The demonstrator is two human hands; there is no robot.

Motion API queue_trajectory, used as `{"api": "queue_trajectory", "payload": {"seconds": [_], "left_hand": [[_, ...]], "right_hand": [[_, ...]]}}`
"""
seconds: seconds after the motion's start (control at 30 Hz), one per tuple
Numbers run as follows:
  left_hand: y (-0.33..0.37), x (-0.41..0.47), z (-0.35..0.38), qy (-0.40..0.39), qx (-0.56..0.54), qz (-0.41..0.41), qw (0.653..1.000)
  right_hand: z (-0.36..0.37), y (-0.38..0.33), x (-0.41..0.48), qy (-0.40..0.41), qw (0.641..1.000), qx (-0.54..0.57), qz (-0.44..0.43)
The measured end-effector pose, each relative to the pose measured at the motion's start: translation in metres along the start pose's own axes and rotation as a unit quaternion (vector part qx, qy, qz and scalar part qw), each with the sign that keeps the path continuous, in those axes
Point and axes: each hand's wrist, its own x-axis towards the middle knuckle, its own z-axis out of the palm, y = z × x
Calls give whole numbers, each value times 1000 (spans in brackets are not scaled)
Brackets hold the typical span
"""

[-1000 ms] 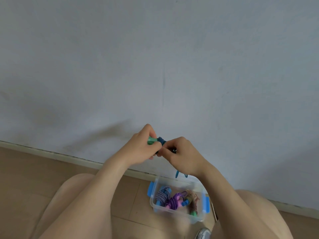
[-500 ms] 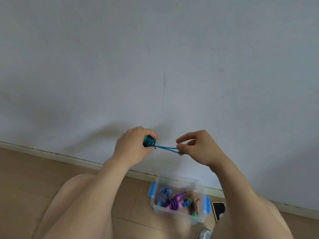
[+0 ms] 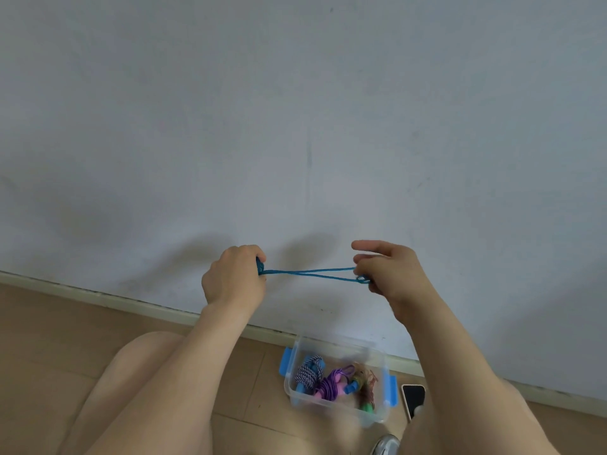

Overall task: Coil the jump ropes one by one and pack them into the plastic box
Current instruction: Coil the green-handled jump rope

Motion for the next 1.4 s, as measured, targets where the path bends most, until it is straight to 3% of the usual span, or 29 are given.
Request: {"api": "queue_trajectory", "payload": {"seconds": [0.07,0.13,0.2,0.27,0.3,0.37,0.4,0.5,0.6,0.67,0.73,0.83,0.9,0.97,1.03,1.13,1.17,1.27,1.33,1.4], "left_hand": [[0,2,-1,25,-9,-13,1000],[-1,5,-3,48,-17,-16,999],[0,6,-4,62,-22,-14,998],[-2,8,-4,78,-20,-18,997],[-3,9,-3,83,-19,-22,996],[-6,10,-2,78,-14,-25,997],[-6,10,-1,68,-9,-26,997],[-6,8,0,41,6,-34,999],[-6,9,1,30,9,-39,999],[-6,10,2,27,6,-39,999],[-7,11,3,28,-2,-32,999],[-5,10,2,14,-35,33,999],[-3,8,4,-27,-74,83,993],[-3,8,4,-84,-117,109,984],[-3,7,4,-128,-129,134,974],[-1,6,2,-183,-127,174,959],[1,5,2,-202,-127,189,953],[6,0,1,-230,-144,216,938],[9,-2,-1,-234,-169,214,933],[10,-2,-3,-228,-182,214,932]], "right_hand": [[-2,4,0,-12,983,-179,-30],[-1,12,0,-51,942,-331,-20],[3,17,0,-72,912,-403,-30],[6,18,3,-24,922,-381,-70],[7,15,4,4,947,-311,-83],[12,7,2,6,998,-44,-44],[14,3,1,-7,995,98,-5],[12,-3,-1,2,932,354,78],[4,-9,-4,23,881,457,117],[1,-11,-7,33,917,380,118],[1,-7,-6,54,982,171,56],[8,-1,-7,42,995,-63,-66],[11,9,-6,25,965,-233,-115],[13,18,-5,32,890,-429,-152],[17,20,-9,25,840,-518,-157],[24,21,-11,-4,829,-530,-180],[27,22,-12,-28,842,-498,-206],[36,18,-20,-109,924,-270,-249],[44,19,-24,-146,938,-205,-237],[49,21,-25,-179,936,-209,-218]]}}
